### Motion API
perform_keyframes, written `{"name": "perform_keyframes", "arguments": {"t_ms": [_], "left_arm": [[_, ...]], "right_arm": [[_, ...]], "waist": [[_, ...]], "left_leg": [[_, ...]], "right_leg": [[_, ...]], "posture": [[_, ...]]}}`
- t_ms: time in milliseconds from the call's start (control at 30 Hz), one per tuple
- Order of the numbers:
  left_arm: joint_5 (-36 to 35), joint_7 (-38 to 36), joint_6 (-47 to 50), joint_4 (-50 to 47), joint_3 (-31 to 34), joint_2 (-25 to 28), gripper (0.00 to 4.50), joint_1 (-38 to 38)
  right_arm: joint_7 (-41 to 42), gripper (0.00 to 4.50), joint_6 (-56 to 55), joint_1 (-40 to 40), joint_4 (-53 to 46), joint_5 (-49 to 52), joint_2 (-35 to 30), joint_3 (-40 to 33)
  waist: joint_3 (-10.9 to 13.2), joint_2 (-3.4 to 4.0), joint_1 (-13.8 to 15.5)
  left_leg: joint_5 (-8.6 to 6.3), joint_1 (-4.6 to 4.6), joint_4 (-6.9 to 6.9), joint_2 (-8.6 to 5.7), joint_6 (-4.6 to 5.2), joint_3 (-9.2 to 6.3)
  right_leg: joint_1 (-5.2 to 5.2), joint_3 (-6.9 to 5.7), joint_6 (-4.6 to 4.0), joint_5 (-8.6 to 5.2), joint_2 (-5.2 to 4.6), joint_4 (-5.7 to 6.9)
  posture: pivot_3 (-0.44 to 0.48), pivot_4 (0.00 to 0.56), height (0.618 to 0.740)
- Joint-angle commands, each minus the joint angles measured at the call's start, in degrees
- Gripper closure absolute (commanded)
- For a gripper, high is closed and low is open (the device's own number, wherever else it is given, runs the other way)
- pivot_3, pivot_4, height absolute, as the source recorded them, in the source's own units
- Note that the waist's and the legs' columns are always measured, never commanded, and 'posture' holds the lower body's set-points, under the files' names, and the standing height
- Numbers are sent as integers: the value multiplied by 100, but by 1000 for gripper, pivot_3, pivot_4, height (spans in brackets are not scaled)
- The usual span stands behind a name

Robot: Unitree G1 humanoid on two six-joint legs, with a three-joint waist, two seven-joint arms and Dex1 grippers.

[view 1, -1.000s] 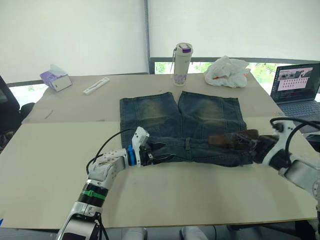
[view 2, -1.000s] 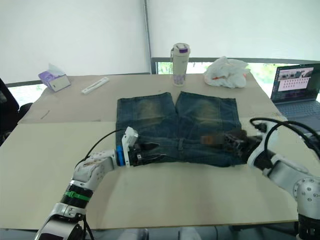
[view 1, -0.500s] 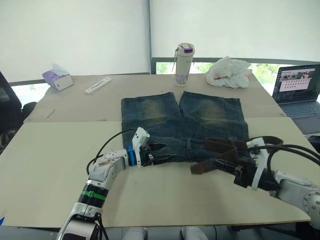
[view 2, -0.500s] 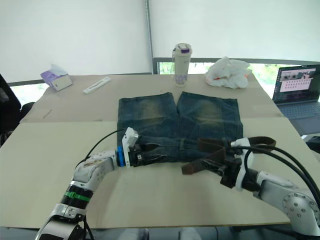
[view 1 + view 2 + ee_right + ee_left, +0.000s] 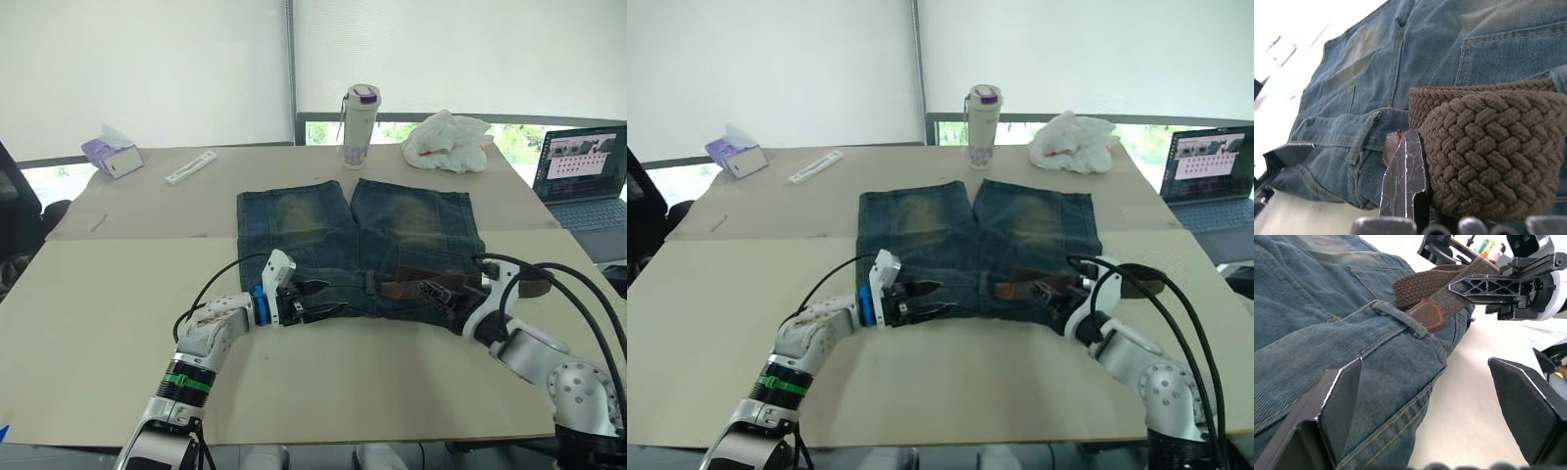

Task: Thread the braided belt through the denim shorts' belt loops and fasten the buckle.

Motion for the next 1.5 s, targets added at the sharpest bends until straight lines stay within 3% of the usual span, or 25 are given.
{"name": "perform_keyframes", "arguments": {"t_ms": [33, 367, 767, 1067, 1500], "left_arm": [[3, -24, -82, -227, 34, -13, 147, -33], [96, 27, -305, -134, 88, -37, 147, -43], [321, 365, -1425, 567, 526, -320, 147, -257], [451, 112, -1539, 769, 447, -324, 147, -232], [447, 69, -1469, 685, 410, -326, 147, -154]], "right_arm": [[-368, 4500, 41, -227, 9, 413, 374, -63], [-1228, 4500, 39, -661, 612, 1314, 1140, -154], [-1276, 4500, 87, -899, 733, 1656, 744, -271], [-1329, 4500, 45, -927, 853, 1124, 823, 82], [-1452, 4500, -107, -1016, 1040, 734, 856, -121]], "waist": [[-1, 1, -17], [-3, 4, -77], [-4, 7, -99], [-4, 7, -102], [-4, 7, -105]], "left_leg": [[0, 0, 0, 1, 0, -1], [0, 2, -1, 2, 0, -4], [0, -2, 1, -2, 1, -1], [0, -4, 1, -2, 1, 2], [0, -3, 1, -2, 1, 0]], "right_leg": [[0, 0, 0, 0, 1, 0], [-1, 1, -1, 1, 2, 3], [-2, 0, -2, 1, 0, 3], [-3, -1, -2, 1, 0, 3], [-3, -1, -2, 1, 0, 4]], "posture": [[0, 150, 740], [0, 150, 740], [0, 150, 740], [0, 150, 740], [0, 150, 740]]}}
